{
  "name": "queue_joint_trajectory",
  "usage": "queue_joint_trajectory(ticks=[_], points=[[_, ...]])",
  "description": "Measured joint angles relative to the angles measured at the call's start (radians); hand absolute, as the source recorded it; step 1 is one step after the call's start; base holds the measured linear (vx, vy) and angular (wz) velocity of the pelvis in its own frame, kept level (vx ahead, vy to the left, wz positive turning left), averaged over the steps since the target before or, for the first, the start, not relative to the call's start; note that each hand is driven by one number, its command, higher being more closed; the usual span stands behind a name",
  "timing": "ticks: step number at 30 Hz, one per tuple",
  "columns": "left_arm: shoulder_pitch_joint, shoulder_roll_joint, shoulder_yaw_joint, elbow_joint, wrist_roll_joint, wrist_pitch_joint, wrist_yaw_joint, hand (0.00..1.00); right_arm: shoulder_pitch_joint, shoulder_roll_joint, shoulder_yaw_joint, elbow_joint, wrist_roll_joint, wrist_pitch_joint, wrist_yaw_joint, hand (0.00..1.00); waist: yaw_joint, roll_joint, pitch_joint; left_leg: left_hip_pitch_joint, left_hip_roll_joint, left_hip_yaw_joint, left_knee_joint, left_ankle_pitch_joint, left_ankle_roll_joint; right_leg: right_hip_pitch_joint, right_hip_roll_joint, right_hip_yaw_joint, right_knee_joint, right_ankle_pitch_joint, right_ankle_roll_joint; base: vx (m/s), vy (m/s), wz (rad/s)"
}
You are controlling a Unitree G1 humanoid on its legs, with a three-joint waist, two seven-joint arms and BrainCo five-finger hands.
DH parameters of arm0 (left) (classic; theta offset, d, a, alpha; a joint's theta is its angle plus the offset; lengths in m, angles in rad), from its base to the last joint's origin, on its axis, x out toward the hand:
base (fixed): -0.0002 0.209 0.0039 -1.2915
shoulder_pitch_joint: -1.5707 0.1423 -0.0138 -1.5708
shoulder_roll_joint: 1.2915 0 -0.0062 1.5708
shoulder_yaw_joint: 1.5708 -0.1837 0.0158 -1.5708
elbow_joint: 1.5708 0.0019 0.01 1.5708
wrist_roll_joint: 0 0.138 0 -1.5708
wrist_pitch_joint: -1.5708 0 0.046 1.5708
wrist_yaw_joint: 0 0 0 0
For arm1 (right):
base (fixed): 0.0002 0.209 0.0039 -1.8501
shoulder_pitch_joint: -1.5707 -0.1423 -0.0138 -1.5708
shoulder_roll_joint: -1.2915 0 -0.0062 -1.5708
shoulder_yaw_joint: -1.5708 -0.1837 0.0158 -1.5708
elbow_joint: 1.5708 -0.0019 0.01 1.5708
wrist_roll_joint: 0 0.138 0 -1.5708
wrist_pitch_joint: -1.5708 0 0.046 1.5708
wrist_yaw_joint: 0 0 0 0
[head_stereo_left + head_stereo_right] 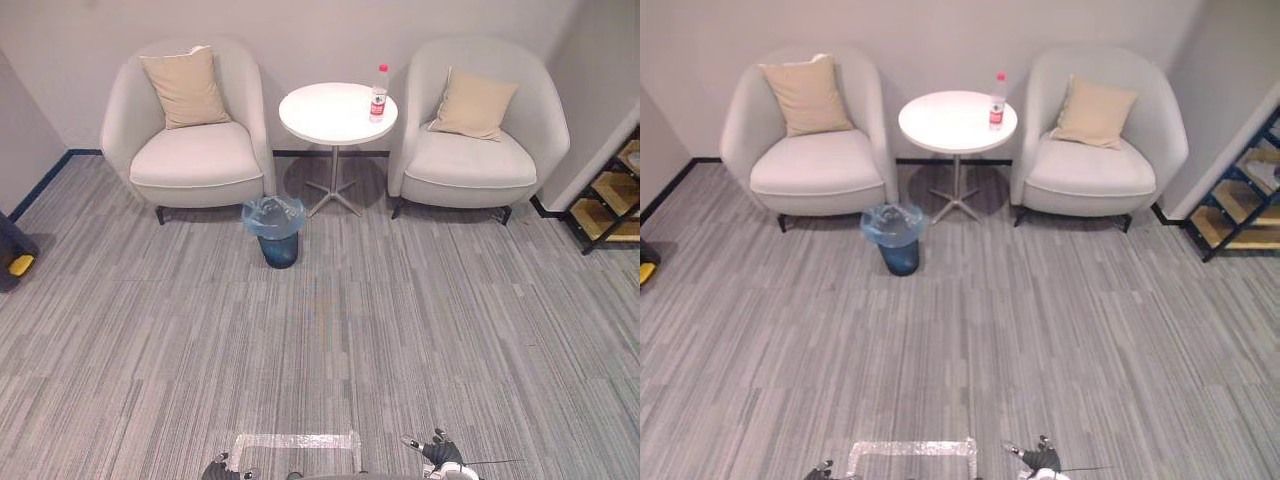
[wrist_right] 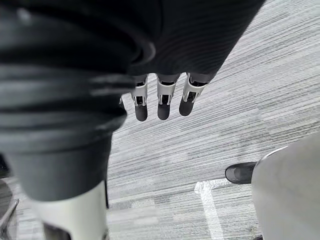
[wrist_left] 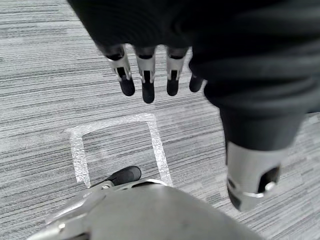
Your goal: Gather rubbish on tea table into small bin, then transfer packed bag to large trash can.
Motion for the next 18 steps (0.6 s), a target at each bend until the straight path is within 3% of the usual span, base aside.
queue_joint_trajectory(ticks=[8,14,18], points=[[-0.03,0.007,-0.002,0.008,-0.009,0.001,0.0,0.0,-0.011,-0.004,0.005,-0.005,0.021,-0.001,0.005,0.0,0.001,-0.005,0.022,-0.046,0.012,0.081,0.004,-0.008,0.007,-0.079,0.014,0.075,0.011,0.025,-0.003,-0.04,-0.02,-0.31],[-0.081,0.007,-0.011,0.004,-0.029,0.002,0.001,0.0,-0.016,-0.015,0.011,-0.04,0.027,-0.001,0.011,0.0,-0.012,0.002,0.037,-0.119,0.042,0.11,0.138,-0.082,-0.005,-0.171,0.017,0.06,0.152,-0.048,-0.009,0.04,-0.039,-0.15],[-0.12,-0.004,-0.007,-0.008,-0.038,0.001,0.0,0.0,-0.014,-0.016,0.011,-0.042,0.038,-0.004,0.014,0.0,-0.017,0.004,0.041,-0.176,0.086,0.085,0.315,-0.163,-0.039,-0.17,0.018,-0.015,0.224,-0.116,-0.03,0.09,-0.097,0.27]])
